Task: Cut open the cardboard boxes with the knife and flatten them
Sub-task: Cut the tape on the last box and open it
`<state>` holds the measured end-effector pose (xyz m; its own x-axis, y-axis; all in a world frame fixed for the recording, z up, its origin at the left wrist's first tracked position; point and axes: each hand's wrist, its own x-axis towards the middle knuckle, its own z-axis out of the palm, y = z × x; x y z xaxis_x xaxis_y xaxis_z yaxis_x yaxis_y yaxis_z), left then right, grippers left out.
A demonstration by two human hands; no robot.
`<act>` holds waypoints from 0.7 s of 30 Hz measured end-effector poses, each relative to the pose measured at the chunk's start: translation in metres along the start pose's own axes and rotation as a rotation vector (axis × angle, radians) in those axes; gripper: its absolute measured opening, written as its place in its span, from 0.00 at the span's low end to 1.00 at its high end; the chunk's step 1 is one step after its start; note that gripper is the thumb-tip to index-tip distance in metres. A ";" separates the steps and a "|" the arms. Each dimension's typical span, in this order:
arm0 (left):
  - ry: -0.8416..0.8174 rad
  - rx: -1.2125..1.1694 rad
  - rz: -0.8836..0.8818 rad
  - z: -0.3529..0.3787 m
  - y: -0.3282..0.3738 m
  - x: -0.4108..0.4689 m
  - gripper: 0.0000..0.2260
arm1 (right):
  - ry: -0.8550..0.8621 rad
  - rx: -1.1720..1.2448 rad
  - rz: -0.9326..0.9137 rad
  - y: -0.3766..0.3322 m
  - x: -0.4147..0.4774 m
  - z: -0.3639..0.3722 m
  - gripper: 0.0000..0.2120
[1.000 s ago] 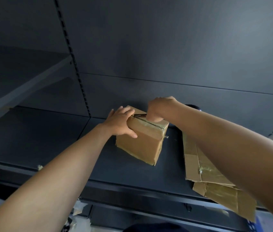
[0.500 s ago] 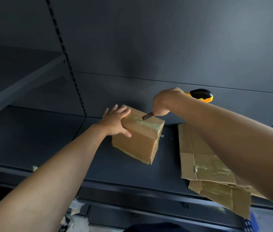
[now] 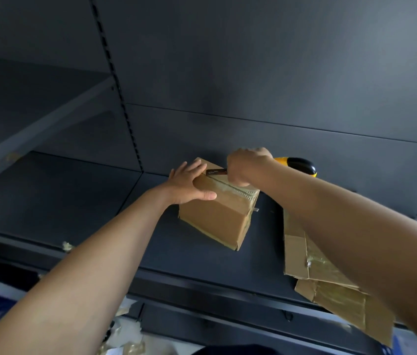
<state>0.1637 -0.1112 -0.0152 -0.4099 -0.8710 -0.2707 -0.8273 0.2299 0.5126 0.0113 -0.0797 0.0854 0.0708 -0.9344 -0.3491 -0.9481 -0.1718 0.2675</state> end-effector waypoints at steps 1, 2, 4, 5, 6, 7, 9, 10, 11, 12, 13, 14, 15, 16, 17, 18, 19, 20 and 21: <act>-0.004 -0.007 -0.005 0.000 0.000 0.000 0.42 | 0.009 -0.016 -0.012 -0.002 0.001 0.000 0.10; -0.008 -0.011 -0.009 0.000 0.000 0.001 0.42 | 0.004 -0.028 -0.021 -0.003 0.001 -0.001 0.09; -0.015 -0.018 -0.017 -0.001 0.000 0.001 0.43 | -0.026 -0.026 -0.033 -0.001 -0.001 -0.006 0.08; -0.014 -0.021 -0.021 -0.001 0.001 0.000 0.43 | -0.038 -0.027 -0.034 0.001 -0.003 -0.008 0.07; -0.014 -0.024 -0.024 -0.002 0.003 -0.002 0.43 | -0.047 -0.035 -0.028 0.002 -0.004 -0.010 0.06; -0.014 -0.028 -0.029 -0.003 0.005 -0.003 0.42 | -0.047 -0.052 -0.017 0.003 -0.005 -0.011 0.06; -0.009 -0.027 -0.036 -0.003 0.009 -0.005 0.41 | -0.025 -0.104 0.005 -0.001 -0.005 -0.005 0.07; -0.004 -0.015 -0.033 -0.003 0.010 -0.006 0.41 | -0.015 -0.109 0.014 -0.005 -0.003 0.001 0.08; -0.002 0.000 -0.028 -0.003 0.009 -0.006 0.41 | -0.011 -0.087 0.022 -0.011 -0.001 0.008 0.09; -0.002 0.009 -0.026 -0.002 0.007 -0.006 0.41 | -0.014 -0.059 0.029 -0.015 0.001 0.013 0.09; -0.002 0.012 -0.027 -0.002 0.006 -0.006 0.42 | -0.015 -0.046 0.035 -0.017 0.002 0.016 0.09; -0.004 0.009 -0.030 -0.002 0.005 -0.006 0.41 | -0.019 -0.049 0.041 -0.018 0.001 0.015 0.09; -0.007 -0.001 -0.035 -0.002 0.005 -0.006 0.41 | -0.042 -0.069 0.046 -0.015 -0.002 0.013 0.08; -0.010 -0.011 -0.039 -0.002 0.006 -0.006 0.41 | -0.083 -0.106 0.050 -0.010 -0.005 0.011 0.07; -0.011 -0.021 -0.042 -0.003 0.008 -0.005 0.41 | -0.134 -0.150 0.054 -0.005 -0.009 0.008 0.05; -0.014 -0.028 -0.047 -0.003 0.010 -0.004 0.41 | -0.179 -0.181 0.063 0.001 -0.012 0.006 0.04; -0.019 -0.033 -0.054 -0.004 0.012 -0.003 0.41 | -0.209 -0.194 0.065 0.007 -0.015 0.005 0.03; -0.025 -0.032 -0.061 -0.005 0.014 -0.003 0.41 | -0.223 -0.190 0.062 0.012 -0.017 0.007 0.04; -0.030 -0.022 -0.065 -0.006 0.016 -0.002 0.40 | -0.229 -0.177 0.060 0.016 -0.019 0.007 0.06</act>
<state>0.1540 -0.1079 -0.0019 -0.3667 -0.8705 -0.3283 -0.8443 0.1631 0.5105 -0.0073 -0.0627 0.0900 -0.0748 -0.8533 -0.5160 -0.8783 -0.1887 0.4394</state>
